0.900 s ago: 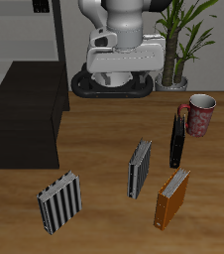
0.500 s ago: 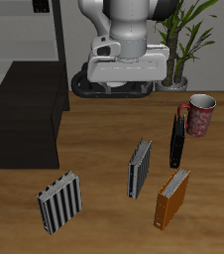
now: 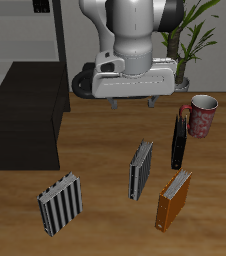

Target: Place the left striped book flat on top of the shelf

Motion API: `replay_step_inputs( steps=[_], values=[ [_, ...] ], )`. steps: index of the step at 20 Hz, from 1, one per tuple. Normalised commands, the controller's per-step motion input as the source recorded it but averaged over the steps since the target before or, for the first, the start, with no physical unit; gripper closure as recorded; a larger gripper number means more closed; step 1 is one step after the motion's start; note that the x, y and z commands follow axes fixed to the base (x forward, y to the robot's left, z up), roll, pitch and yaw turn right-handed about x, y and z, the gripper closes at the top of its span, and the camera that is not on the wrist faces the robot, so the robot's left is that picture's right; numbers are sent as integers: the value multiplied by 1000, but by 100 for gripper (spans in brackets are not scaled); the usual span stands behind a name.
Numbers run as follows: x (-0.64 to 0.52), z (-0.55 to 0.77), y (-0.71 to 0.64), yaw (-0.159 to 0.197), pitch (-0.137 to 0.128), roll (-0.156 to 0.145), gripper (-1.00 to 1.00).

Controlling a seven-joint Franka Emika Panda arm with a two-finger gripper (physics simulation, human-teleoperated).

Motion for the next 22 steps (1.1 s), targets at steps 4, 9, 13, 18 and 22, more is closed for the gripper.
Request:
replay_step_inputs(
  steps=[4,9,13,18,22],
  values=[
    [233,-190,16,-13,-15,-16,-100],
    [137,-236,-30,-45,-13,-7,-100],
    [38,-337,131,-34,-39,56,-100],
    [7,-270,66,-19,11,17,-100],
    [37,-312,-32,-31,15,-18,-100]
  ],
)
